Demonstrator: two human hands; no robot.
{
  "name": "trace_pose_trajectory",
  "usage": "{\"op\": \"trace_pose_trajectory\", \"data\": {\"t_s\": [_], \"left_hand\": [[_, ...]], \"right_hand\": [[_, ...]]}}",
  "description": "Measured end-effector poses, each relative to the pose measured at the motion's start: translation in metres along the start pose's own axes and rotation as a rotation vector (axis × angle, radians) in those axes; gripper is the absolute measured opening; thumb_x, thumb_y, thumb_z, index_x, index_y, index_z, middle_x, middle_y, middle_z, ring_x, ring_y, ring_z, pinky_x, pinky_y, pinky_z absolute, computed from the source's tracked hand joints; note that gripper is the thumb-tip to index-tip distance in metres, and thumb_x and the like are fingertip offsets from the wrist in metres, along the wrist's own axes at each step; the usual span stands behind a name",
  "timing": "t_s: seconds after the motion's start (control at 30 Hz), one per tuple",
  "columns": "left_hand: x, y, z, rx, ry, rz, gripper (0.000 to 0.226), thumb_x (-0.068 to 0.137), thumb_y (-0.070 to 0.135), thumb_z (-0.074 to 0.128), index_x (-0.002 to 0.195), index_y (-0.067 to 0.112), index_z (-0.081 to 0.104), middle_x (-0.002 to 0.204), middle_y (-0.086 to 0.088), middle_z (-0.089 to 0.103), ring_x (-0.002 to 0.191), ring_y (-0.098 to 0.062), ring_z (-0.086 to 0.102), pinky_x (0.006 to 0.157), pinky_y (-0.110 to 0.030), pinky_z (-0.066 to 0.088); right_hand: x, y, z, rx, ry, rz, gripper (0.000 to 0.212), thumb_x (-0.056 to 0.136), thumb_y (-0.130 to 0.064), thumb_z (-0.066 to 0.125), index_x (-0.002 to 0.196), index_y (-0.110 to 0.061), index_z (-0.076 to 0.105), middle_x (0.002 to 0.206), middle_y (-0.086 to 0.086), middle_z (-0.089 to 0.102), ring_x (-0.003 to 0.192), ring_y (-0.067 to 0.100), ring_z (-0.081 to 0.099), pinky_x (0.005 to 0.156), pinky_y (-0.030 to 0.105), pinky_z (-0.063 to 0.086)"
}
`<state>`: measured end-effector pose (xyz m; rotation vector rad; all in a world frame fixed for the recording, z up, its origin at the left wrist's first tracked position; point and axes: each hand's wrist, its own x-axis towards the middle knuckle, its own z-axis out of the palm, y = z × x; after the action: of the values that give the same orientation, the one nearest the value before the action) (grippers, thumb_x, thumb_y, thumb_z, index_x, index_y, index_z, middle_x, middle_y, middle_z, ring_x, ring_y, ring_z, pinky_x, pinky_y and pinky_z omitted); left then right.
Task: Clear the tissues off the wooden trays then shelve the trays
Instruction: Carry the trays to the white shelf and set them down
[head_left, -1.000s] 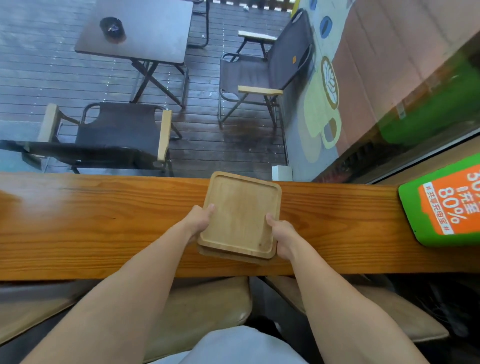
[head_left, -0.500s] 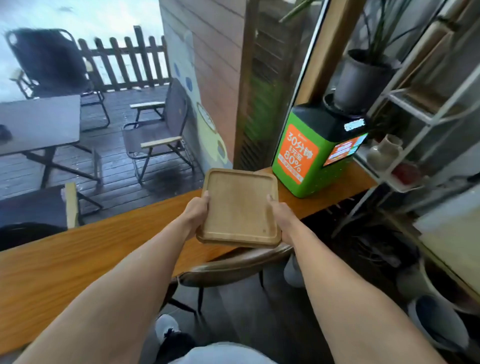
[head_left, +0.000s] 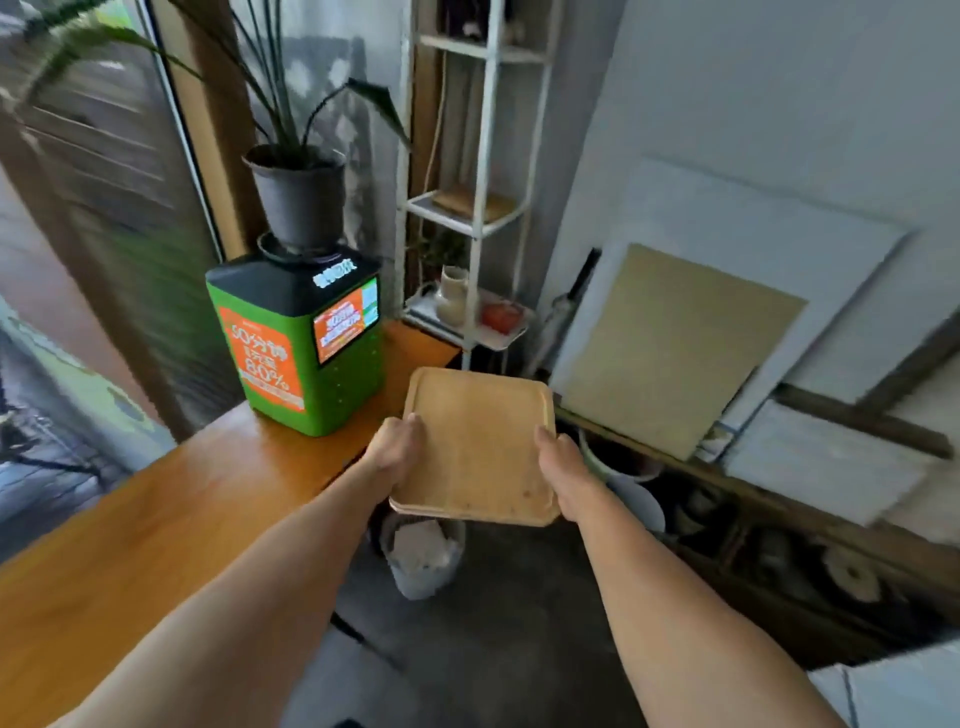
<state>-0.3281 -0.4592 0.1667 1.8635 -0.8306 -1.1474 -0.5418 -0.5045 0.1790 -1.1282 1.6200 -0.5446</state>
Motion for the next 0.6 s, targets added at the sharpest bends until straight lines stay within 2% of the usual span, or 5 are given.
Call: {"op": "trace_pose_trajectory", "data": {"t_s": [0.13, 0.23, 0.33, 0.4, 0.6], "left_hand": [[0.027, 0.035, 0.052, 0.201, -0.028, 0.034, 0.066, 0.100, 0.052, 0.026, 0.137, 0.002, 0.048, 0.130, -0.018, 0.057, 0.115, -0.034, 0.057, 0.095, -0.038, 0.044], [0.060, 0.058, 0.085, 0.297, -0.055, 0.059, 0.065, 0.100, 0.052, 0.025, 0.138, 0.002, 0.044, 0.132, -0.019, 0.055, 0.115, -0.035, 0.055, 0.090, -0.038, 0.042], [0.103, 0.082, 0.115, 0.297, -0.077, 0.071, 0.065, 0.100, 0.052, 0.027, 0.138, 0.001, 0.043, 0.132, -0.020, 0.053, 0.117, -0.037, 0.053, 0.092, -0.039, 0.042], [0.138, 0.102, 0.134, 0.299, -0.078, 0.090, 0.064, 0.100, 0.050, 0.028, 0.135, -0.001, 0.045, 0.132, -0.021, 0.054, 0.117, -0.036, 0.053, 0.092, -0.039, 0.042], [0.254, 0.187, 0.175, 0.292, -0.080, 0.104, 0.065, 0.100, 0.053, 0.027, 0.131, 0.000, 0.048, 0.112, -0.014, 0.057, 0.096, -0.028, 0.055, 0.078, -0.035, 0.042]], "right_hand": [[0.028, -0.003, -0.040, 0.031, 0.119, 0.015, 0.067, 0.102, -0.051, 0.031, 0.153, -0.009, 0.023, 0.151, 0.017, 0.041, 0.129, 0.037, 0.047, 0.106, 0.049, 0.040], [0.064, -0.010, -0.066, 0.011, 0.177, 0.010, 0.065, 0.103, -0.049, 0.030, 0.153, -0.007, 0.026, 0.151, 0.016, 0.041, 0.130, 0.036, 0.045, 0.100, 0.043, 0.039], [0.113, -0.025, -0.088, 0.001, 0.205, 0.002, 0.062, 0.104, -0.046, 0.029, 0.148, -0.003, 0.033, 0.136, 0.016, 0.051, 0.115, 0.034, 0.051, 0.092, 0.039, 0.039], [0.150, -0.042, -0.101, -0.011, 0.215, 0.021, 0.062, 0.104, -0.045, 0.029, 0.148, -0.001, 0.032, 0.135, 0.017, 0.052, 0.115, 0.035, 0.052, 0.099, 0.041, 0.042], [0.273, -0.121, -0.138, -0.006, 0.206, 0.051, 0.064, 0.104, -0.047, 0.028, 0.151, -0.003, 0.029, 0.147, 0.018, 0.045, 0.127, 0.036, 0.049, 0.107, 0.048, 0.041]]}}
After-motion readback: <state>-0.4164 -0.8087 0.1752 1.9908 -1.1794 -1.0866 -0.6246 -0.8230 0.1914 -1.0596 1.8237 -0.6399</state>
